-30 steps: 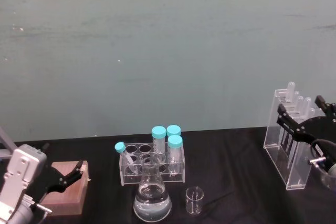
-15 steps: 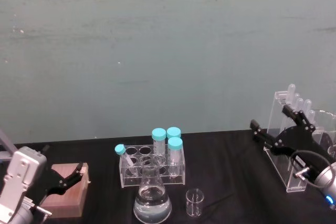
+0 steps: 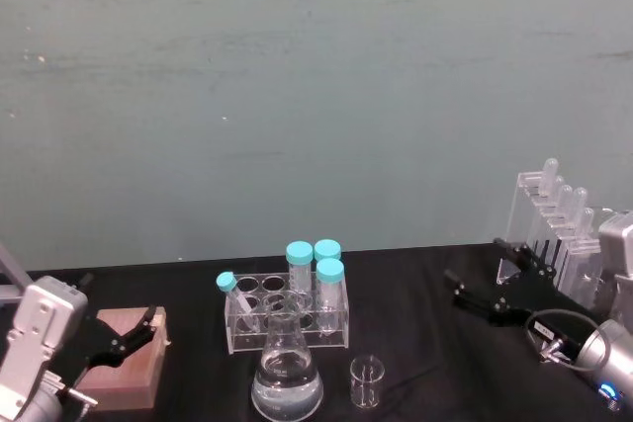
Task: Place the experimental apparatus aside using one hand.
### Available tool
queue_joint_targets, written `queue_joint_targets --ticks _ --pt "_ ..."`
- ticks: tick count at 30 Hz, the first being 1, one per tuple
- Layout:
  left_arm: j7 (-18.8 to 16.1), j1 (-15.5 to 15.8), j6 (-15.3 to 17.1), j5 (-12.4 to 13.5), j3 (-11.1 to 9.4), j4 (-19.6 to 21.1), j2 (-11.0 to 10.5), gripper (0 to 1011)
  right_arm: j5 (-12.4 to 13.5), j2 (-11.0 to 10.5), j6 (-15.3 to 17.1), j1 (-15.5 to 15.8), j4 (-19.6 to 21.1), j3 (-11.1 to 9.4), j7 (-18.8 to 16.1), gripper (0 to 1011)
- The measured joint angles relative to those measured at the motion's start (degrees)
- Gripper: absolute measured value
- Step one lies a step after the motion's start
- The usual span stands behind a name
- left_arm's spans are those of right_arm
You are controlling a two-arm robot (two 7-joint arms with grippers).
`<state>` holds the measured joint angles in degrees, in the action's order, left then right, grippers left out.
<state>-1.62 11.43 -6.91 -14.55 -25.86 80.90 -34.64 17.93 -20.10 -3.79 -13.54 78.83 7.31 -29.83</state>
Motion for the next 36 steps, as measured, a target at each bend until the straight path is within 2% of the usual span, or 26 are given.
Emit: queue_joint_targets --ticks 16,36 --pt "0.00 0.00 0.00 0.00 0.00 0.00 0.00 1000 0.52 -2.23 -1.63 -2.94 -5.36 4.48 -2.55 1002" --pt "0.00 0.00 0.00 0.00 0.00 0.00 0.00 1000 1.08 -3.05 -2.47 -5.92 -10.74 10.18 -4.50 1002"
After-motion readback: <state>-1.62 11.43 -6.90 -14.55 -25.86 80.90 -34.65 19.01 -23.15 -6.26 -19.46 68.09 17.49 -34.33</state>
